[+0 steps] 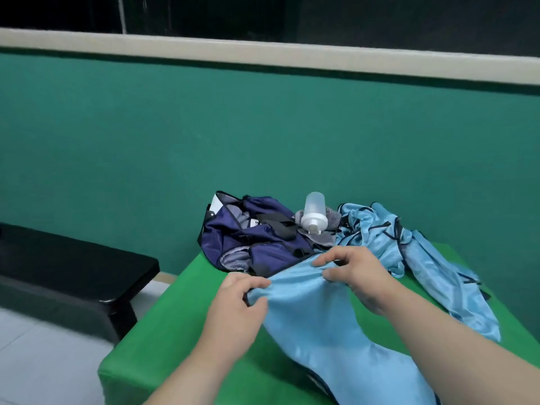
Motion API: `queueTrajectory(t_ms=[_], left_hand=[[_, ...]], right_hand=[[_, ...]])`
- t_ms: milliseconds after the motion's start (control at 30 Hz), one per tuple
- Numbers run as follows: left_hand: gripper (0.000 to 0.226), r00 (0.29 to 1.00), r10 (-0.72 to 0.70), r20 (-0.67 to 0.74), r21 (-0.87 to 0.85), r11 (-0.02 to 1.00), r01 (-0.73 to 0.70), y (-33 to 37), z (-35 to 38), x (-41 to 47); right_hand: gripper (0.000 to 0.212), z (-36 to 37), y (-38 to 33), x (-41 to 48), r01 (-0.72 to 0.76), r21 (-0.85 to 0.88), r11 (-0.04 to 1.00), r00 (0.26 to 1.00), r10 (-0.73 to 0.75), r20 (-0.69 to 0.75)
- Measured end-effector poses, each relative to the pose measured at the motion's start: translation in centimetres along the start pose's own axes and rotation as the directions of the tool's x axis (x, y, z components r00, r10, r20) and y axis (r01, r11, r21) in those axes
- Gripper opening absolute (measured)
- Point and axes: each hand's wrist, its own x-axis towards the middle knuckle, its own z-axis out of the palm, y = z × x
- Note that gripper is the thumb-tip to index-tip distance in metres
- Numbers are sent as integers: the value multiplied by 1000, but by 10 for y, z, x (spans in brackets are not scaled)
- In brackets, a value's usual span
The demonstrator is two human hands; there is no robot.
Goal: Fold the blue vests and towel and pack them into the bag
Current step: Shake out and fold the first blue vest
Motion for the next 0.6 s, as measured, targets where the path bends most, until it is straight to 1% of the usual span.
queueTrajectory(t_ms=[67, 133, 267, 367, 500, 600], left_hand=[[29, 998, 62, 20, 37, 997, -63, 21, -4, 21], [34, 992, 112, 50, 83, 990, -116, 39, -5, 45], [40, 980, 174, 96, 171, 967, -188, 74, -1, 97], [40, 969, 231, 88, 224, 943, -245, 104, 1, 138], [41, 936, 347, 56, 241, 905, -349, 144, -4, 175], [41, 894, 447, 35, 221, 869, -443, 163, -8, 175]], right_hand=[[21, -13, -11, 3, 35, 7, 999, 998, -34, -54], [27, -25, -19, 10, 41, -22, 999, 993, -43, -107], [28, -44, -42, 33, 76, -85, 993, 974, -93, -208], [28, -60, -69, 56, 114, -87, 990, 950, -134, -282], [31, -85, -108, 72, 213, -90, 973, 905, -231, -357], [35, -95, -118, 62, 273, -18, 962, 877, -256, -407]])
